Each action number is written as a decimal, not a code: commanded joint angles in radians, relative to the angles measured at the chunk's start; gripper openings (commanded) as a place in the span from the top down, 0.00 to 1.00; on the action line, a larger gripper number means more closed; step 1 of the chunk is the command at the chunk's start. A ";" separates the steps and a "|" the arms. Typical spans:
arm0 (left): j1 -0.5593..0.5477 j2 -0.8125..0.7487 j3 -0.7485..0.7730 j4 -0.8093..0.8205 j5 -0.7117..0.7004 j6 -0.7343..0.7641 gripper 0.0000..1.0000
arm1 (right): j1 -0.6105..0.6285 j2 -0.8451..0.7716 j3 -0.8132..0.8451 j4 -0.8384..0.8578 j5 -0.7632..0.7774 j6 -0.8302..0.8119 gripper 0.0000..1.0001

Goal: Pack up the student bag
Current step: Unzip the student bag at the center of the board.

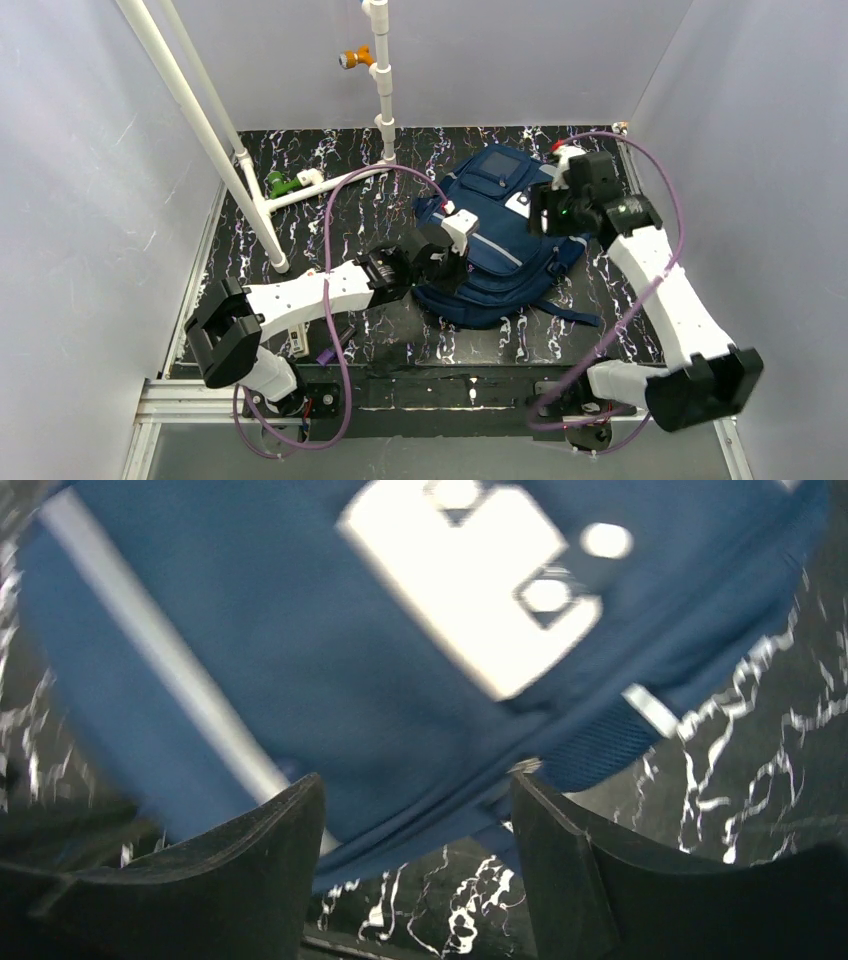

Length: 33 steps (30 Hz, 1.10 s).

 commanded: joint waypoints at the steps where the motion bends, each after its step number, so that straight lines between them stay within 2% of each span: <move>1: 0.030 -0.007 0.060 -0.079 0.075 -0.013 1.00 | 0.241 -0.182 0.000 0.000 0.162 -0.134 0.24; 5: 0.071 -0.038 0.022 -0.071 0.130 -0.030 1.00 | 0.408 -0.316 -0.185 0.183 0.106 -0.280 0.21; 7: 0.089 -0.048 0.011 -0.075 0.151 -0.045 1.00 | 0.475 -0.369 -0.269 0.260 -0.027 -0.435 0.19; 8: 0.097 -0.049 0.009 -0.081 0.153 -0.051 1.00 | 0.514 -0.388 -0.304 0.293 -0.054 -0.513 0.14; 9: 0.100 -0.049 0.010 -0.087 0.153 -0.056 1.00 | 0.560 -0.399 -0.328 0.348 -0.016 -0.545 0.11; 11: 0.106 -0.047 0.013 -0.089 0.153 -0.062 1.00 | 0.640 -0.370 -0.322 0.348 0.063 -0.602 0.07; 14: 0.107 -0.031 0.029 -0.099 0.161 -0.085 1.00 | 0.749 -0.257 -0.282 0.292 0.208 -0.670 0.08; 17: 0.106 -0.029 0.036 -0.106 0.163 -0.092 1.00 | 0.813 -0.178 -0.265 0.270 0.351 -0.715 0.14; 23: 0.127 -0.063 0.004 -0.084 0.154 -0.111 1.00 | 0.820 -0.176 -0.332 0.369 0.415 -0.731 0.42; 26: 0.135 -0.074 -0.009 -0.069 0.164 -0.122 1.00 | 0.820 -0.158 -0.370 0.413 0.496 -0.735 0.64; 27: 0.137 -0.075 -0.010 -0.070 0.166 -0.127 1.00 | 0.820 -0.149 -0.375 0.415 0.507 -0.734 0.65; 28: 0.139 -0.076 -0.015 -0.063 0.171 -0.135 1.00 | 0.820 -0.143 -0.378 0.419 0.508 -0.731 0.64; 30: 0.147 -0.080 -0.026 -0.044 0.187 -0.153 1.00 | 0.820 -0.146 -0.393 0.452 0.497 -0.723 0.44; 33: 0.153 -0.082 -0.027 -0.040 0.196 -0.158 1.00 | 0.820 -0.171 -0.422 0.486 0.450 -0.724 0.37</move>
